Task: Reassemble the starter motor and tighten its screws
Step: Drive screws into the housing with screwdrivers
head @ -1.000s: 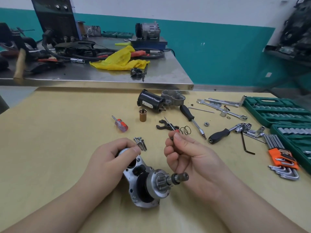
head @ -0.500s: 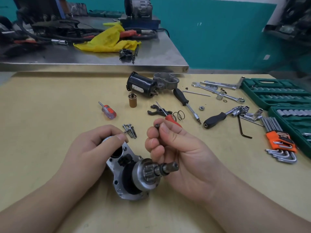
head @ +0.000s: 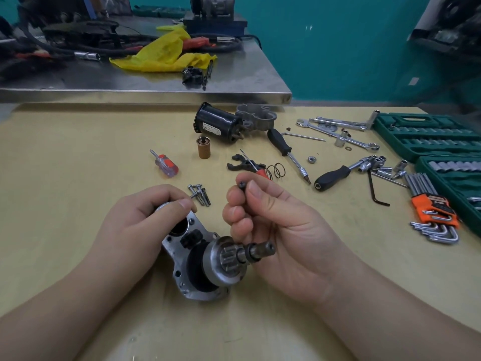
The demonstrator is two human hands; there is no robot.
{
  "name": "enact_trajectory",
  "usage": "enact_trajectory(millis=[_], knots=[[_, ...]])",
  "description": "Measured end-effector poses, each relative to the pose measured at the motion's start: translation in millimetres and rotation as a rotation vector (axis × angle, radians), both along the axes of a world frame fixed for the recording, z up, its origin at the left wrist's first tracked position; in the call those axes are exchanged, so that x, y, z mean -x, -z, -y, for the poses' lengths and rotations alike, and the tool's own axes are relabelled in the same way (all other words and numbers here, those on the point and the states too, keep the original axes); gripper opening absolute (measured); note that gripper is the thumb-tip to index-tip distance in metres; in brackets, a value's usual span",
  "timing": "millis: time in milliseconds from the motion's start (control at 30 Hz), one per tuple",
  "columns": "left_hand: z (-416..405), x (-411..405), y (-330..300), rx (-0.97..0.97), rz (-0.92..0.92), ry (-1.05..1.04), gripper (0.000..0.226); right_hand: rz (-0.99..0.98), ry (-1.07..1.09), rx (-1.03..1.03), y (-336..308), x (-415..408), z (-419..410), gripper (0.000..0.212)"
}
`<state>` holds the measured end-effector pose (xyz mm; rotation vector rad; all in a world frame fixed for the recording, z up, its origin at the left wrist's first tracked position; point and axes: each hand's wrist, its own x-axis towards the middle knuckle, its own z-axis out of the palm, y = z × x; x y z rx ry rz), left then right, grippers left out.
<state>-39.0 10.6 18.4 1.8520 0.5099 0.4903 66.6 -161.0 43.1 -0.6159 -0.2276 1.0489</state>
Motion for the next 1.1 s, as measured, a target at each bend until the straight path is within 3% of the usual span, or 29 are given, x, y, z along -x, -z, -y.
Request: enact_trajectory(millis=[167, 333, 1100], knots=[[-1.4, -0.3, 1.6, -0.001, 0.012, 0.009, 0.03, 0.009, 0.003, -0.007, -0.1, 0.7, 0.2, 0.015], [-2.4, 0.6, 3.1, 0.009, 0.028, 0.022, 0.046, 0.021, -0.01, -0.012, -0.3, 0.7, 0.8, 0.017], [-4.3, -0.8, 4.7, -0.013, 0.031, 0.016, 0.047, 0.082, -0.014, -0.033, 0.8, 0.7, 1.4, 0.027]])
